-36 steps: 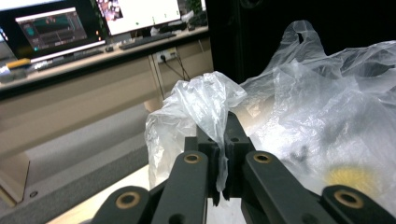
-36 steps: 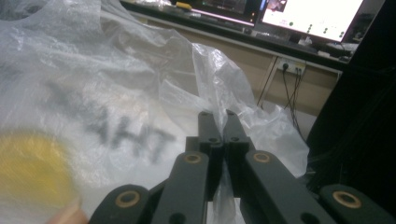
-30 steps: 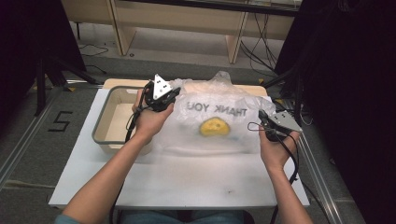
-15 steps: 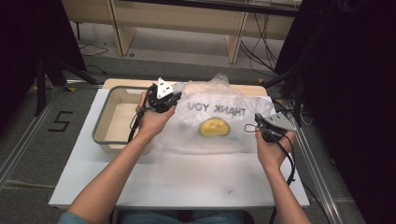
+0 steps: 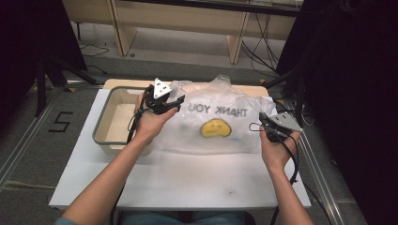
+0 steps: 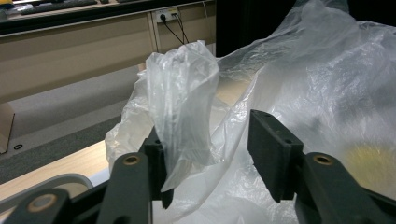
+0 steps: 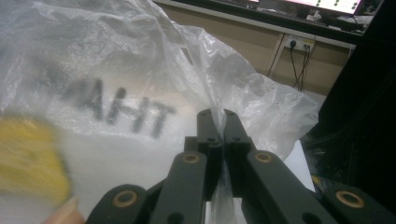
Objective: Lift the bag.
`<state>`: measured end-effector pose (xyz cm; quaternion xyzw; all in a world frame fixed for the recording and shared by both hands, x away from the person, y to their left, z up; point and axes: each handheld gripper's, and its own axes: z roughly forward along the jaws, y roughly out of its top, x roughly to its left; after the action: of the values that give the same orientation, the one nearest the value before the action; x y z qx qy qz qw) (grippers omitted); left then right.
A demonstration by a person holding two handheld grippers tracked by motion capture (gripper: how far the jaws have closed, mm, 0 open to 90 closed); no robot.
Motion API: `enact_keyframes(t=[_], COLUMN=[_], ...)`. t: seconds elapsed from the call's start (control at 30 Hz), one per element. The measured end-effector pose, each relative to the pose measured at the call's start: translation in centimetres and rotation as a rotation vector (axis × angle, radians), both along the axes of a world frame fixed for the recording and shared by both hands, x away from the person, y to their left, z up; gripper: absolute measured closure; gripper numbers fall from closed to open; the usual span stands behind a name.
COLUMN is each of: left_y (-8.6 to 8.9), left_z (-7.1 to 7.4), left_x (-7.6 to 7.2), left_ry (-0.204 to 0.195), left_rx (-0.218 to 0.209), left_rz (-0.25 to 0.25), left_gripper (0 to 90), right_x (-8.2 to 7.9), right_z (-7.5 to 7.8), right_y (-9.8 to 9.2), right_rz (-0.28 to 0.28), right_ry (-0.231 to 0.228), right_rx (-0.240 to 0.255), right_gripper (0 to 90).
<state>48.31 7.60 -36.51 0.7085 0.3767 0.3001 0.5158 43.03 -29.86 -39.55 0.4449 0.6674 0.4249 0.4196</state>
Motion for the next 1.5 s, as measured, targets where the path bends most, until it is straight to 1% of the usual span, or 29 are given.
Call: enact_keyframes(t=[0.03,0.07,0.17,0.23,0.4,0.5,0.6,0.7,0.8,0.93,1.13,1.2,1.27,1.33,1.5], left_y=[0.1,0.1,0.4,0.5,0.7,0.7,0.9,1.3,1.7,2.1,2.2,2.1,2.1,2.1,2.2], left_z=[0.0,-0.1,-0.2,-0.3,-0.3,-0.2,-0.4,-0.6,-0.8,-1.0,-1.1,-1.1,-1.2,-1.4,-1.6], left_x=[-0.1,-0.2,-0.4,-0.5,-0.7,-0.7,-0.7,-0.5,-0.4,-0.4,-0.7,-0.8,-1.0,-1.2,-1.5], left_ry=[-0.002,-0.004,0.007,0.011,0.014,0.008,0.026,0.041,0.053,0.064,0.062,0.061,0.059,0.061,0.057], left_rx=[0.003,-0.001,-0.025,-0.032,-0.012,-0.011,0.001,0.018,0.025,0.017,0.018,0.015,0.023,0.022,0.017], left_rz=[-0.001,0.001,0.005,0.012,0.034,0.054,0.062,0.086,0.106,0.104,0.091,0.081,0.078,0.076,0.075], left_gripper=[50.1,49.3,46.5,45.0,40.2,36.8,34.1,31.5,28.9,28.1,28.3,28.5,28.5,28.5,28.6], right_x=[0.0,0.0,-0.1,-0.1,-0.2,-0.2,-0.3,-0.3,-0.3,-0.3,-0.3,-0.3,-0.4,-0.4,-0.7], right_z=[0.0,0.0,0.1,0.2,0.3,0.3,0.4,0.6,0.6,0.6,0.7,0.7,0.7,0.8,1.0], right_y=[0.0,-0.1,-0.1,-0.2,-0.3,-0.4,-0.5,-0.8,-0.9,-0.9,-0.7,-0.7,-0.8,-0.8,-0.8], right_rz=[-0.002,-0.003,-0.007,-0.006,-0.006,-0.010,-0.015,-0.023,-0.032,-0.025,-0.016,-0.016,-0.016,-0.018,-0.029], right_ry=[-0.001,-0.001,-0.004,-0.009,-0.009,-0.011,-0.018,-0.021,-0.020,-0.021,-0.035,-0.038,-0.043,-0.050,-0.085], right_rx=[-0.001,-0.001,0.002,0.002,0.003,0.000,0.008,0.012,0.014,0.013,0.011,0.011,0.011,0.011,0.008], right_gripper=[88.2,87.8,86.9,87.1,89.3,90.0,90.0,90.0,90.0,90.0,89.4,87.1,83.2,79.0,62.1])
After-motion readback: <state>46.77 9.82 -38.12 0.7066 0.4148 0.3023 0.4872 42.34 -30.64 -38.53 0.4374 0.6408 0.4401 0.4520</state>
